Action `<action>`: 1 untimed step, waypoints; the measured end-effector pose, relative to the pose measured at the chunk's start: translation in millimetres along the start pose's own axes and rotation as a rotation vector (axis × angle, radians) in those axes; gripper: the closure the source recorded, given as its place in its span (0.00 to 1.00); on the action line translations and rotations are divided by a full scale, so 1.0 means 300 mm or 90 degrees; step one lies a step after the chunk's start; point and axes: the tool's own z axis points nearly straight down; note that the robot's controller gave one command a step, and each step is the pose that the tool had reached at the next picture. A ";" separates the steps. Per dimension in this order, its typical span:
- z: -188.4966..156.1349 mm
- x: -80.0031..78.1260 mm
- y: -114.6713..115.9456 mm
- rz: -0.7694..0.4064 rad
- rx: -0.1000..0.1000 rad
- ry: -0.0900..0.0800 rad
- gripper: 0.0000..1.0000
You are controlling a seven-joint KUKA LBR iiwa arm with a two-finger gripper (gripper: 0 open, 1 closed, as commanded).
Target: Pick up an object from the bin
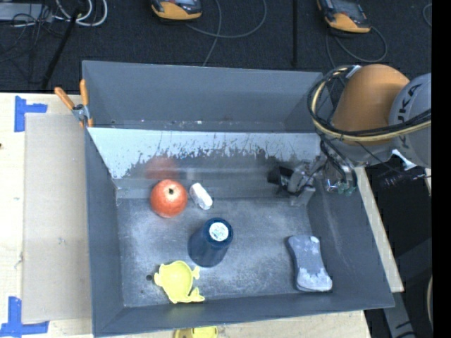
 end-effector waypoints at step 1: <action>0.126 0.021 0.004 -0.001 -0.001 0.018 1.00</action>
Offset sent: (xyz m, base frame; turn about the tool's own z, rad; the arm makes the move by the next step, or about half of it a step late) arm 0.0001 0.0000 0.0038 0.0000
